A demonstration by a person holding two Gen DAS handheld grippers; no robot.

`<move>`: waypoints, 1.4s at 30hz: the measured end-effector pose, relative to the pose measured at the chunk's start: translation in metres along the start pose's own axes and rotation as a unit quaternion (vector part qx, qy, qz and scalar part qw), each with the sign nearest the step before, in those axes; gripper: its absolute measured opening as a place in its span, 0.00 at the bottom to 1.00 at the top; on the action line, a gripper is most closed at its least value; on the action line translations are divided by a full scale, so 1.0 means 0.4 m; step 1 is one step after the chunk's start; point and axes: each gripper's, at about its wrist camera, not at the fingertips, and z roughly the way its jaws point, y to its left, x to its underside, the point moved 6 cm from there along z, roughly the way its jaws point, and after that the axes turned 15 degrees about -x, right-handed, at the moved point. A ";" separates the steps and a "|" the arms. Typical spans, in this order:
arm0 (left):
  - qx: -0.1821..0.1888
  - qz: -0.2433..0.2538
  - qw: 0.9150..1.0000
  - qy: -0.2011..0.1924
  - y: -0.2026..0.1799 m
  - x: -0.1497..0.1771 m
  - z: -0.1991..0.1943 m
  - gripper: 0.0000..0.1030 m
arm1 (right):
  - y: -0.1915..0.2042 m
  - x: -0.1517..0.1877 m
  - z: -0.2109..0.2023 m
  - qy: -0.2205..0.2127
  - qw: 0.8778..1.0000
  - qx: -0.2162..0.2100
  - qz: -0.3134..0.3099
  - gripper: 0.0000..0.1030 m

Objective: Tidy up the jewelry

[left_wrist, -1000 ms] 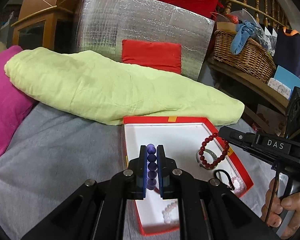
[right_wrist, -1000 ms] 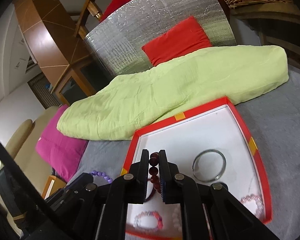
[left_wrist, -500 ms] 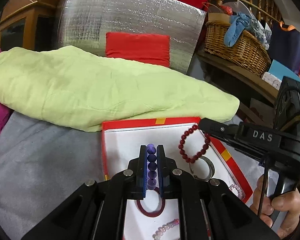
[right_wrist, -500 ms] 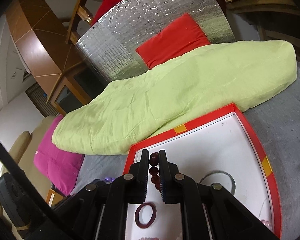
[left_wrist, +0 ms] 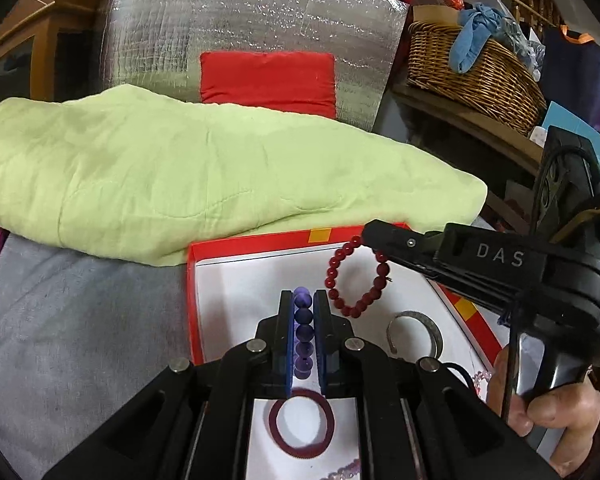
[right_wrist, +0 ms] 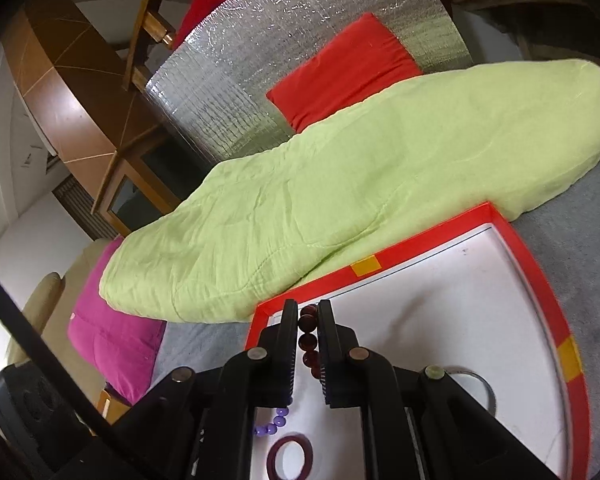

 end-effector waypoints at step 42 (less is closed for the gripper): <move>-0.230 0.053 0.970 -0.049 0.076 0.387 -0.748 0.82 | 0.251 0.345 -0.500 0.027 0.982 0.152 -0.110 0.67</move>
